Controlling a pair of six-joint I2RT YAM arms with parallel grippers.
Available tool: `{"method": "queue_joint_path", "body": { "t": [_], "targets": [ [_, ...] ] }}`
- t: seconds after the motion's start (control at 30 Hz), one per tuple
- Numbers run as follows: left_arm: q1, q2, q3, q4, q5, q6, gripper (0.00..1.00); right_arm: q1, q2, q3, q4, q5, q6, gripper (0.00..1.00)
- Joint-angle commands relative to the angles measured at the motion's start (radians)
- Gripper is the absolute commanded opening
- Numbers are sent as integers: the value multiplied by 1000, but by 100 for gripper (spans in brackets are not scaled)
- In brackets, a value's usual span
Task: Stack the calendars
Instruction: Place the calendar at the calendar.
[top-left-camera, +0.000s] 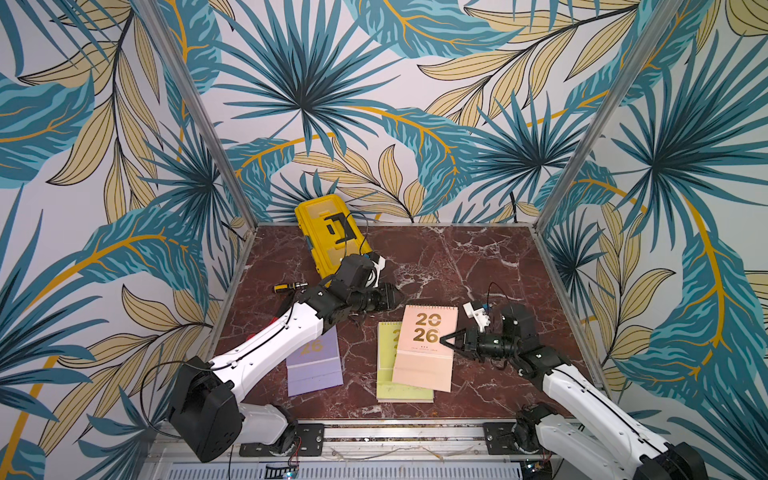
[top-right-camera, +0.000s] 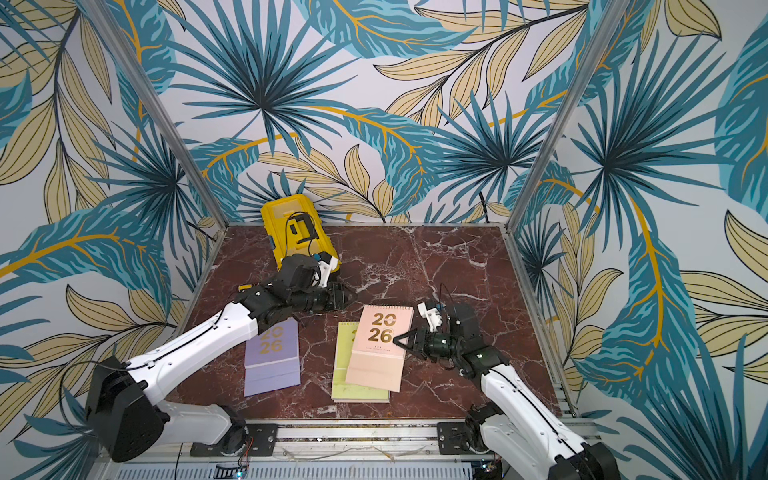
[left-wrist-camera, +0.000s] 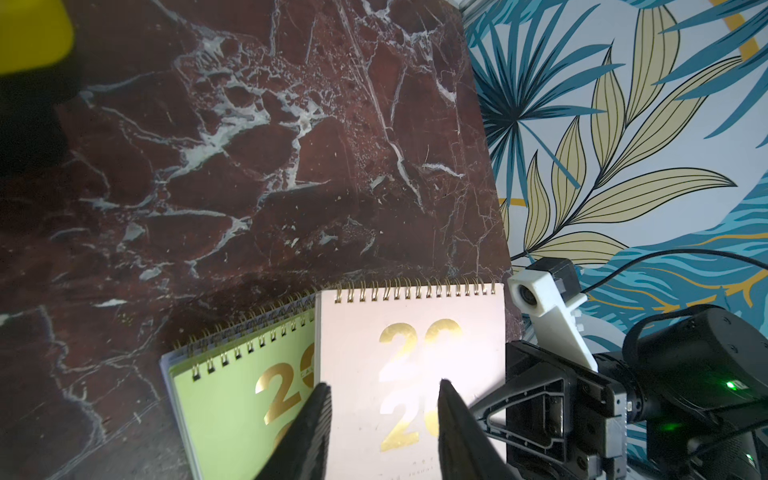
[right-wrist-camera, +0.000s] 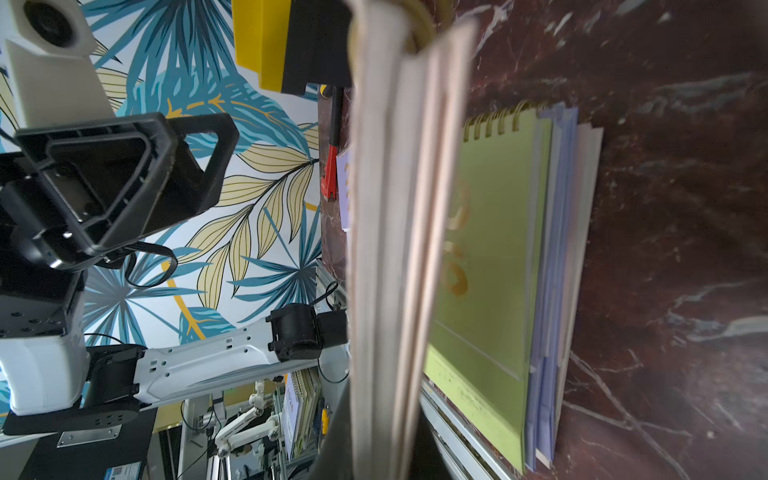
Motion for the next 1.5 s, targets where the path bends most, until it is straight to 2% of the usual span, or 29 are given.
{"method": "queue_joint_path", "body": {
  "t": [0.0, 0.33, 0.7, 1.07, 1.33, 1.47],
  "targets": [
    [-3, -47, -68, 29, -10, -24, 44, 45, 6, -10, 152, -56, 2, 0],
    [-2, -136, -217, 66, -29, -77, 46, 125, 251, -13, 380, -117, -20, 0],
    [-1, -150, -264, 69, -29, -83, 47, 124, 360, -31, 517, -132, 8, 0],
    [0, -141, -291, 85, -31, -88, 48, 125, 393, -35, 431, -71, -77, 0],
    [0, -125, -297, 93, -26, -88, 48, 124, 420, -54, 429, -46, -87, 0],
    [0, -112, -298, 96, -24, -86, 48, 125, 433, -51, 405, -33, -98, 8]
  ]
}}
